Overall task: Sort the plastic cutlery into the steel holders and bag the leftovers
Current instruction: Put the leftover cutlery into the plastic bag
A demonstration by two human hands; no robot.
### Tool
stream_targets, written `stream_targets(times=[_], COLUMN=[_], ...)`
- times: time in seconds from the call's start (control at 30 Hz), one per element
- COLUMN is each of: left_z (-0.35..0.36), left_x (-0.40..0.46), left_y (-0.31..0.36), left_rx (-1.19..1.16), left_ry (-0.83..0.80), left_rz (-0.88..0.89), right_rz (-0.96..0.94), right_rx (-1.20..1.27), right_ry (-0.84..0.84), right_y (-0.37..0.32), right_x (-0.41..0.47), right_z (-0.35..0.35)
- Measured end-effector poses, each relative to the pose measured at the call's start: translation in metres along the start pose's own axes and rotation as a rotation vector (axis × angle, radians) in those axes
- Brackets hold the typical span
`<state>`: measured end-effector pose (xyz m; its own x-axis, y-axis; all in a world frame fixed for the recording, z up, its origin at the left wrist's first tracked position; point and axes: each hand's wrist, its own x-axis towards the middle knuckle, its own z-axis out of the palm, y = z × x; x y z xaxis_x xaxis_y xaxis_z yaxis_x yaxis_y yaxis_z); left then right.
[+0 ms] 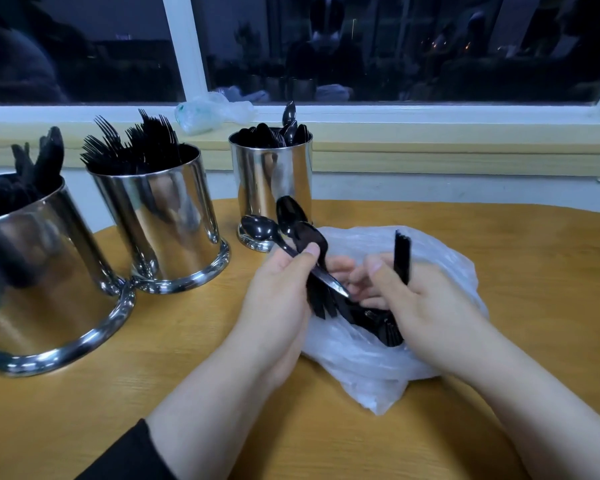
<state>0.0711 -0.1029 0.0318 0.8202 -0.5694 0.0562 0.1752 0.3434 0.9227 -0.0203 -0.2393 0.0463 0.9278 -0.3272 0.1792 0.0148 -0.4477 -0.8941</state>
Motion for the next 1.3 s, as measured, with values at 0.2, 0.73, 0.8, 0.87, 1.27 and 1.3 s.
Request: stream_targets(times=[0.2, 0.73, 0.8, 0.87, 1.27, 1.3], left_z=[-0.003, 0.0, 0.001, 0.001, 0.004, 0.005], left_x=[0.0, -0.003, -0.004, -0.004, -0.015, -0.015], left_y=[0.005, 0.004, 0.005, 0.008, 0.025, 0.024], left_rx=[-0.032, 0.034, 0.04, 0.038, -0.07, -0.062], left_ry=[0.046, 0.086, 0.096, 0.106, -0.004, -0.036], left_rz=[-0.01, -0.008, 0.008, 0.035, -0.096, -0.128], right_rz=[-0.02, -0.14, -0.188, -0.221, -0.79, -0.807], right_rx=[-0.104, 0.368, 0.379, 0.358, -0.124, -0.176], right_ry=[0.296, 0.365, 0.353, 0.354, 0.46, 0.459], right_y=[-0.013, -0.008, -0.01, -0.009, -0.009, -0.009], right_x=[0.001, 0.002, -0.001, -0.004, -0.008, -0.006], right_z=[-0.015, -0.005, -0.002, 0.0, 0.004, 0.005])
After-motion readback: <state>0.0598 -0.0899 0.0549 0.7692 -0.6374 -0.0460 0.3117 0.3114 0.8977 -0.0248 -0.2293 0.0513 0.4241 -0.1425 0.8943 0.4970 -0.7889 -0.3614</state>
